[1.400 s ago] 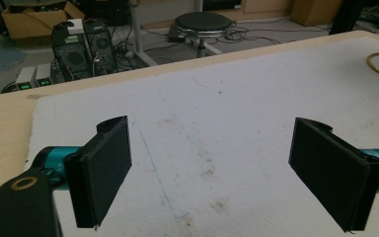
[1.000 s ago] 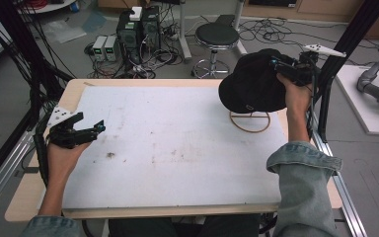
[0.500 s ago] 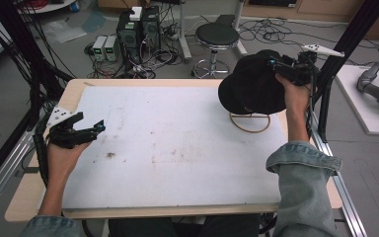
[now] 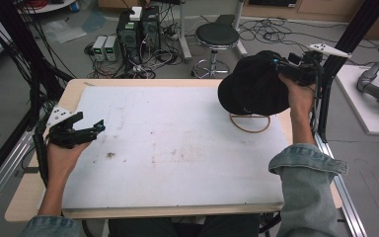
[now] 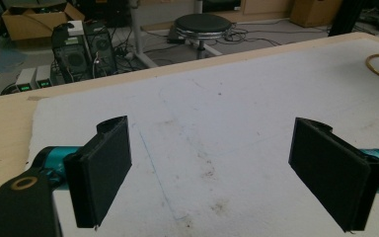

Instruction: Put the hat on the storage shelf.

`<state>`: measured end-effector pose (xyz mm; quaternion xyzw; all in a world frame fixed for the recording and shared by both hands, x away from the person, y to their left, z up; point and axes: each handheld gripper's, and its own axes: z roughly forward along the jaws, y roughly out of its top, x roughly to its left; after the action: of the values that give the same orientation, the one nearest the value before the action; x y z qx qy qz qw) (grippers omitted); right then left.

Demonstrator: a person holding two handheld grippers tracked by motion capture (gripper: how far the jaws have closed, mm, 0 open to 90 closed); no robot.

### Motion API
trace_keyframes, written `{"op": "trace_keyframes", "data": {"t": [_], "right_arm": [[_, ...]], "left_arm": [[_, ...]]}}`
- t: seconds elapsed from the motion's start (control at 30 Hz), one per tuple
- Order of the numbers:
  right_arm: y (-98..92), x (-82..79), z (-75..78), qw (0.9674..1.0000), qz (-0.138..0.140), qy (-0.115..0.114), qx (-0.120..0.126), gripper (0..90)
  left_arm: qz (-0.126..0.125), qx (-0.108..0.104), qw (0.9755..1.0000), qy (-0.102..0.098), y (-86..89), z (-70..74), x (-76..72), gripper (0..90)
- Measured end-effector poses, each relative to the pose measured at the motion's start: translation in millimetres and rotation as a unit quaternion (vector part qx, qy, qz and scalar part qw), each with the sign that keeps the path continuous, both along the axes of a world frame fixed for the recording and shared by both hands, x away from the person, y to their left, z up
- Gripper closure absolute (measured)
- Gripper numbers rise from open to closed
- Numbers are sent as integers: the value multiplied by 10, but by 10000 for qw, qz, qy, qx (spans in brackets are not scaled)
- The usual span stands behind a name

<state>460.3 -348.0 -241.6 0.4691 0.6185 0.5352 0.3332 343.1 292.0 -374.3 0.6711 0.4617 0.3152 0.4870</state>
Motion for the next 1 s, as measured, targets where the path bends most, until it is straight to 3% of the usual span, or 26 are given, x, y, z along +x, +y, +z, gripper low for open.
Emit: {"op": "trace_keyframes", "data": {"t": [0.23, 0.43, 0.63, 0.87, 1.0], "right_arm": [[18, -162, 68, 9998, 80, -66, -144, 292], [35, -372, 26, 9997, 92, -89, -191, 250], [79, -609, -33, 9988, 199, -144, -418, 224], [158, -928, -280, 9985, 310, -110, -447, 185], [179, -1077, -452, 9990, 317, -91, -297, 148]], "left_arm": [[-8, 6, 10000, -1, 7, 1, 5, 166], [-28, 18, 10000, -4, -12, 12, 11, 166], [-58, 17, 10000, -6, -43, 7, 39, 166], [-80, 36, 10000, 5, -58, 3, 46, 166], [-86, 44, 10000, 3, -67, 3, 45, 166]]}}
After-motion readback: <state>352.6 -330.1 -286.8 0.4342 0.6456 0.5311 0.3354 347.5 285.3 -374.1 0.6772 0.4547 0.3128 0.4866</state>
